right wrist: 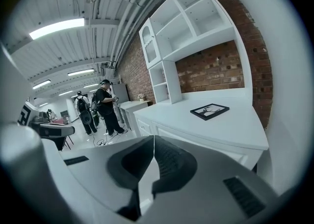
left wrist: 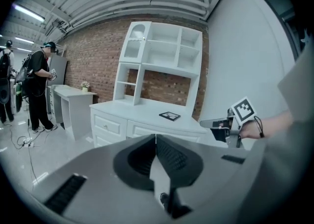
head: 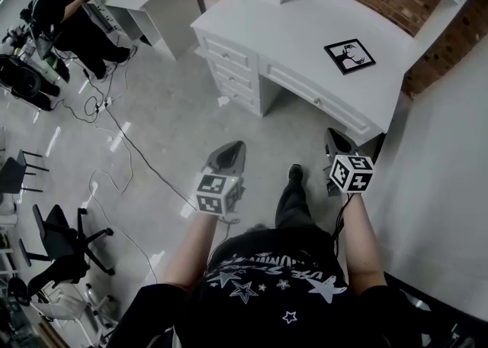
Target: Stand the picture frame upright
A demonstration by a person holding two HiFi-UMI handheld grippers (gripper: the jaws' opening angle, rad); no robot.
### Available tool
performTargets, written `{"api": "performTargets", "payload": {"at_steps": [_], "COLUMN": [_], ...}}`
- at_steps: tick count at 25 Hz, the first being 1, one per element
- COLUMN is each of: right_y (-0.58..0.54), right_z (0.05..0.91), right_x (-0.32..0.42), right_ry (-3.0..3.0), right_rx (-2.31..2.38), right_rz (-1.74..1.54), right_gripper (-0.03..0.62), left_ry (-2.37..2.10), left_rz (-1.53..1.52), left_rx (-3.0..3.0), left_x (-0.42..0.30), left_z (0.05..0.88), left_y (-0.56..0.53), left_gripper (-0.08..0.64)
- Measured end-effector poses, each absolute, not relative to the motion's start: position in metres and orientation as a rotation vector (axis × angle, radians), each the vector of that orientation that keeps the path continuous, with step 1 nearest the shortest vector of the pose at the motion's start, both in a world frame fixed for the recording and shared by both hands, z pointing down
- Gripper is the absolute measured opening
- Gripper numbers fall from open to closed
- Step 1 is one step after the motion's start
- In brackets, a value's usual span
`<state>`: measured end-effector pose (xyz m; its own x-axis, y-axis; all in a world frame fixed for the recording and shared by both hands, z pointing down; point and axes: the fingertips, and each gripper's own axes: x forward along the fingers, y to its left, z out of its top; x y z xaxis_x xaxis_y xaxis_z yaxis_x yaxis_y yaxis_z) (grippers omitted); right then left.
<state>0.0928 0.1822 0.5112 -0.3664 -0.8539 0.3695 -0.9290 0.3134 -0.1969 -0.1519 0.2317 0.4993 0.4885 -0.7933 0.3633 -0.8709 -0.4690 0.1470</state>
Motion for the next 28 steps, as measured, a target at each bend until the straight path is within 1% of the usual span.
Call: {"api": "performTargets", "payload": {"at_steps": [5,18,28], "right_y": [0.133,0.001,-0.067], "right_z": [0.517,0.541,0.573], "right_x": [0.104,0.195,0.259], "right_ry": [-2.389,-2.272,-2.137], "right_rx": [1.642,1.711,1.773], "right_rz": [0.607,0.747,0.883], "right_gripper": [0.015,0.017,0.017], "left_ry": [-1.401,-1.365,-1.333], "left_rz": [0.408,0.484,0.547], "left_rx": [2.417,2.386,2.399], "left_x": [-0.137,-0.059,0.001], "left_z": [0.506,0.512,0.513], "left_y": [0.189,0.059,-0.024], "left_gripper": [0.018,0.018,0.018]}}
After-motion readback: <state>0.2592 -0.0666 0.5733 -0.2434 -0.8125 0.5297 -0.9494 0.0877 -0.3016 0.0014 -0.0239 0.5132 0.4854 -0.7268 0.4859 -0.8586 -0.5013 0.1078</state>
